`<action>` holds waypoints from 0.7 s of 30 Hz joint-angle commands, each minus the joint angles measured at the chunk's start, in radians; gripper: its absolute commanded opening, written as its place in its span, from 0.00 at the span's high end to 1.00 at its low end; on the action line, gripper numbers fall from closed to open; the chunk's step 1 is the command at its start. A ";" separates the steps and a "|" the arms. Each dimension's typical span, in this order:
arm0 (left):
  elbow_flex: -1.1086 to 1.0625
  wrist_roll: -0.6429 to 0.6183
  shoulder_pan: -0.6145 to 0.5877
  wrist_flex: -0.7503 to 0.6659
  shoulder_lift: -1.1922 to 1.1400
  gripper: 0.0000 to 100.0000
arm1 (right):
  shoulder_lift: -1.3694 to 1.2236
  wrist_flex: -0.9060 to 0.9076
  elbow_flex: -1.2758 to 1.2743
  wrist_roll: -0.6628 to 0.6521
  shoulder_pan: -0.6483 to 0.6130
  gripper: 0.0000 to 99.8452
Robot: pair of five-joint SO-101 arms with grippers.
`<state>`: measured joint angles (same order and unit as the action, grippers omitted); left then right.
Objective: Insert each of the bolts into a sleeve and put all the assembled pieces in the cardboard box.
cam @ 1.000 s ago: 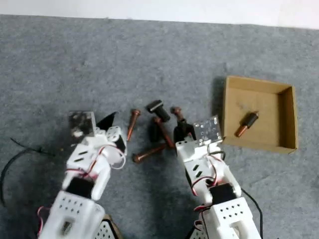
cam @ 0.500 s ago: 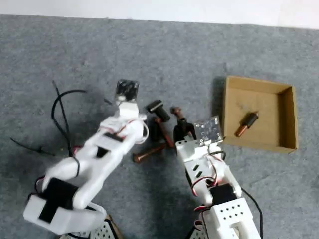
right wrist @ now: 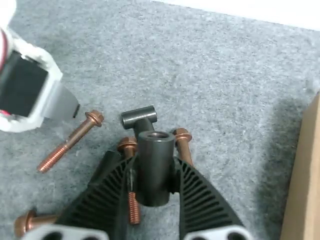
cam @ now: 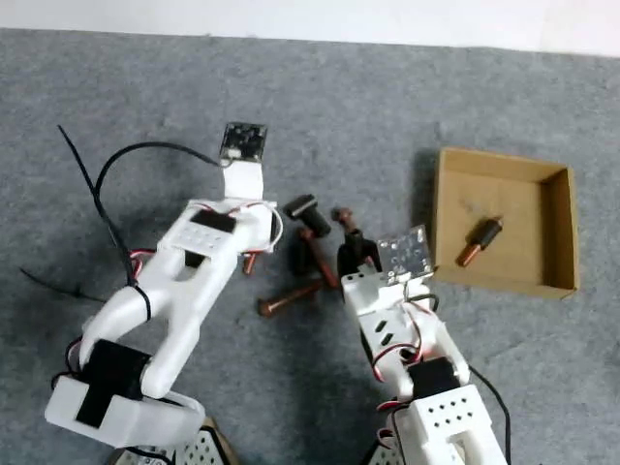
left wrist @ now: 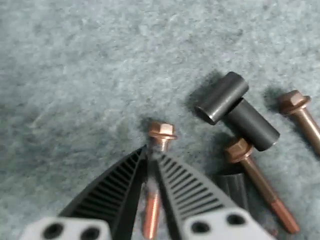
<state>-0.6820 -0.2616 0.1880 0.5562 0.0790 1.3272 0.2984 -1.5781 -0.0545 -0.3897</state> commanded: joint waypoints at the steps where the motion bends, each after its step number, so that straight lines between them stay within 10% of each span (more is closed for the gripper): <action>1: 0.047 0.014 -0.005 0.015 -0.001 0.83 | 0.022 -0.025 0.012 -0.009 0.012 1.00; 21: 0.117 0.018 -0.013 -0.052 -0.208 0.86 | 0.022 -0.025 0.012 -0.009 0.013 1.00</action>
<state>-0.6176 -0.2616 0.1895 0.5271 -0.1281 1.3272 0.2984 -1.5781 -0.0545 -0.3897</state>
